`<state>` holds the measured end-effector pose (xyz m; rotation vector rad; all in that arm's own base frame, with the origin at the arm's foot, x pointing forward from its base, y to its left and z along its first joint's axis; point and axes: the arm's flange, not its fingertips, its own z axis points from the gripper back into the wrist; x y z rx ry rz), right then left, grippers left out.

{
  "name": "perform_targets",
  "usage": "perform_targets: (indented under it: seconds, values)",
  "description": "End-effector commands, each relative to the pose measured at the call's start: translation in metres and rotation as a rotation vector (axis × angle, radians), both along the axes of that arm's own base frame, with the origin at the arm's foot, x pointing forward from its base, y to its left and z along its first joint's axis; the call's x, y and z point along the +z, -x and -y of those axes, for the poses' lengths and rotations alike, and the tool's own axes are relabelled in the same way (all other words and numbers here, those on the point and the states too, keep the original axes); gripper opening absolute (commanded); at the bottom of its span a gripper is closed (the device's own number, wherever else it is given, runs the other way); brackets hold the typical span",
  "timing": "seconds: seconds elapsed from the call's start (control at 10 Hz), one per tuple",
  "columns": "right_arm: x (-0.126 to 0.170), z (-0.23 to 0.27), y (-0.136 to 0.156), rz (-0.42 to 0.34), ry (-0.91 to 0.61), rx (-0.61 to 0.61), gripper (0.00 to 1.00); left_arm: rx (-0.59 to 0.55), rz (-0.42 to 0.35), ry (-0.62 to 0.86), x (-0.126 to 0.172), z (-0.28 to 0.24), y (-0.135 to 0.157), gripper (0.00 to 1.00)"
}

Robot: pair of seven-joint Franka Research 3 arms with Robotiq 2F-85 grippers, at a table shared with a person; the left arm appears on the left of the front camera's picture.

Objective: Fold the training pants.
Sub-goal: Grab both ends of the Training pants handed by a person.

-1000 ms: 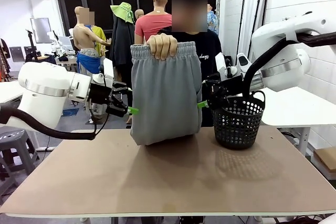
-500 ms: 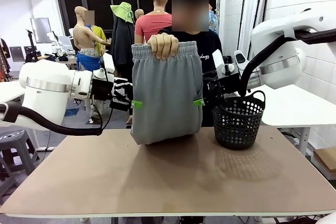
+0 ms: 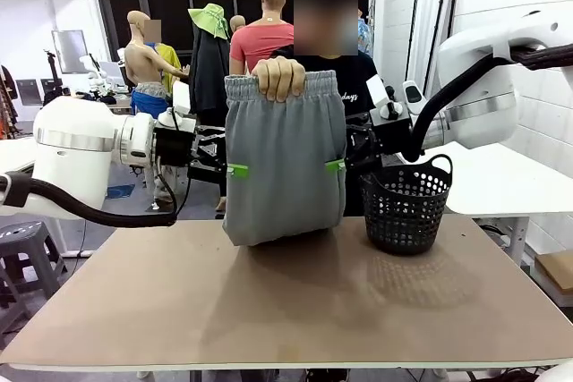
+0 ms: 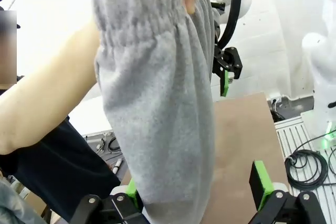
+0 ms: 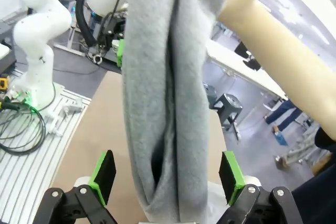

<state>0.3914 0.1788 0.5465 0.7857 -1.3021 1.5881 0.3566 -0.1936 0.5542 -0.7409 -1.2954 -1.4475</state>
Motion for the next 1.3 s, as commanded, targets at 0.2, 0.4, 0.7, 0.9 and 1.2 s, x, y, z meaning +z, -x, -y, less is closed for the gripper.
perform_targets:
  seconds: [0.2,0.4,0.7,0.9,1.2]
  values:
    - [0.012,-0.011,0.002,0.002,-0.076,0.055,1.00,0.039,-0.019,0.098,0.014,0.007,0.002,1.00]
    - [0.021,-0.011,0.010,0.012,-0.102,0.057,1.00,0.059,-0.023,0.121,0.020,0.011,0.002,1.00]
    - [0.034,-0.014,0.013,0.001,-0.148,0.050,1.00,0.010,-0.037,0.144,0.028,0.017,0.005,1.00]
    - [0.034,-0.016,0.008,-0.039,-0.171,0.048,1.00,-0.006,-0.067,0.169,0.028,0.015,0.005,1.00]
    - [0.038,-0.018,0.007,-0.083,-0.210,0.091,1.00,-0.044,-0.095,0.228,0.032,0.016,0.009,1.00]
